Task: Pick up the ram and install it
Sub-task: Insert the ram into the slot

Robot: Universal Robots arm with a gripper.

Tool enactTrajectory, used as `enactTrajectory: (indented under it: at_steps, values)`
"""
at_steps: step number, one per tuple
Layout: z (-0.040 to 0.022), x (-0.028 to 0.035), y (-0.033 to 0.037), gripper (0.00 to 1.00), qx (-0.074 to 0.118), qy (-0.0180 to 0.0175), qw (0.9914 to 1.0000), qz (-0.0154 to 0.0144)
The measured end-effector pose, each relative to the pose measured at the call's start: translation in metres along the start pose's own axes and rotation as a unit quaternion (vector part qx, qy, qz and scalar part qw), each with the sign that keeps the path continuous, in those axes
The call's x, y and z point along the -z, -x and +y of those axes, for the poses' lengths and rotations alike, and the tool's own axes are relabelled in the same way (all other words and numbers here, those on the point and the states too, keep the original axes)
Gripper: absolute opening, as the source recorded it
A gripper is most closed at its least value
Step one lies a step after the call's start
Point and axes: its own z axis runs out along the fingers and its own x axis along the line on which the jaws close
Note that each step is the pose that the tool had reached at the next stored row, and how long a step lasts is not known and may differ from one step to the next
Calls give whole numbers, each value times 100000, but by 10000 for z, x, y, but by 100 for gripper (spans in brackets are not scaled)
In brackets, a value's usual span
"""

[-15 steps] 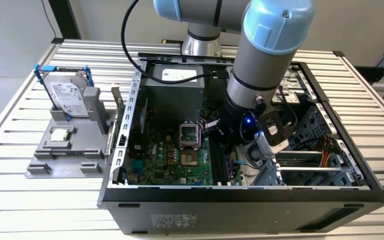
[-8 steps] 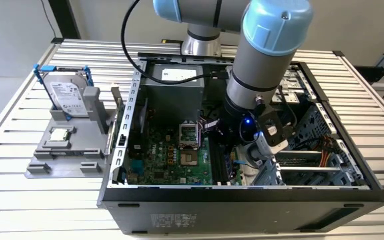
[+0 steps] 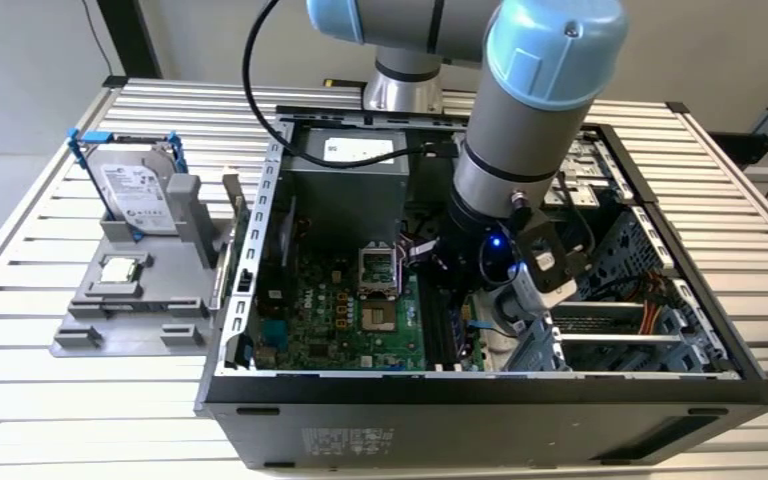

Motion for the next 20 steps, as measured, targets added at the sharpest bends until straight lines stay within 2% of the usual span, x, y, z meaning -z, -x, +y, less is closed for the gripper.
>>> enactTrajectory:
  at_steps: [8, 14, 20]
  values:
    - [0, 2, 0, 0, -1298, -3, 99992, -29]
    - [-1, -65, 0, 0, -1343, 6, 99991, -33]
    - [-2, -77, 0, 0, -1348, 1, 99991, 94]
